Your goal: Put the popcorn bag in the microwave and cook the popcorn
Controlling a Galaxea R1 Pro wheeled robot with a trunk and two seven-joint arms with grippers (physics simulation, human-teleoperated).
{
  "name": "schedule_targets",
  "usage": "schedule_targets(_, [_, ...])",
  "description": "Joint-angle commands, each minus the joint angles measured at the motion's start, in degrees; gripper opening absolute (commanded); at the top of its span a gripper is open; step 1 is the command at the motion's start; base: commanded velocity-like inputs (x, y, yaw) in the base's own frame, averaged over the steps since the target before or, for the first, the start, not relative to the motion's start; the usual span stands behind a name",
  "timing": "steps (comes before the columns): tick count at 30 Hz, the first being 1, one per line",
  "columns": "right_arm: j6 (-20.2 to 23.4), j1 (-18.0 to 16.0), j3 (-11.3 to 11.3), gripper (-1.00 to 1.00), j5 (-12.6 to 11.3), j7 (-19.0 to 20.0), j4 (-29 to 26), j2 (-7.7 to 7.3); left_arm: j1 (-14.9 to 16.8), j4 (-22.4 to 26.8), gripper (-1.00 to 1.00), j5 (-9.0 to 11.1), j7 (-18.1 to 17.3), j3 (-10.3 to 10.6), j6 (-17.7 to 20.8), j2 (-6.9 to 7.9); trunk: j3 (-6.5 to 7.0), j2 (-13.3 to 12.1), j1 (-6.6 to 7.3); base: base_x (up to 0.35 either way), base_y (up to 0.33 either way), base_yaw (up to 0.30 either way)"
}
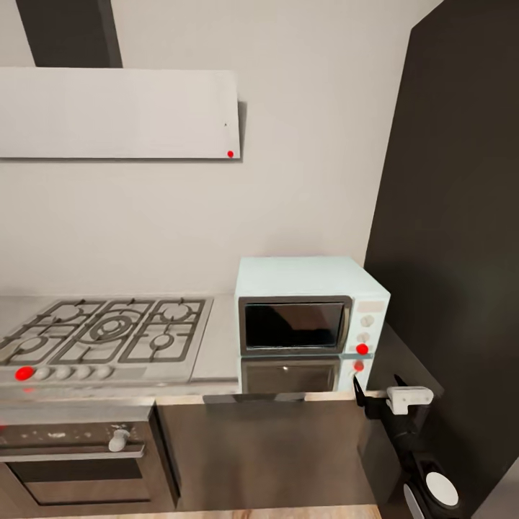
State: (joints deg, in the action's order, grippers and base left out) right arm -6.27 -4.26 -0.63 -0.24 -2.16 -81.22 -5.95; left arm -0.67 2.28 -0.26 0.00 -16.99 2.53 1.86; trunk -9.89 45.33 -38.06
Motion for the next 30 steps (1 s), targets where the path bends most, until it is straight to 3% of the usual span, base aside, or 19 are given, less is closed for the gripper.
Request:
schedule_targets(1, [-0.1,0.0,0.0,1.00,0.0,-0.2,0.0,-0.03,0.0,0.2,1.00,0.0,0.0,-0.2,0.3,-0.02,-0.07,0.1,-0.02,0.177,0.000,0.000])
schedule_targets(15, [-0.3,0.0,0.2,1.00,0.1,-0.3,0.0,-0.03,0.0,0.1,1.00,0.0,0.0,-0.2,0.1,-0.10,-0.07,0.1,-0.02,0.081,-0.028,0.000])
schedule_targets(30, [-0.3,0.0,0.2,1.00,0.1,-0.2,0.0,-0.03,0.0,0.0,1.00,-0.1,0.0,-0.2,0.1,-0.19,-0.07,0.1,-0.02,0.218,0.000,0.000])
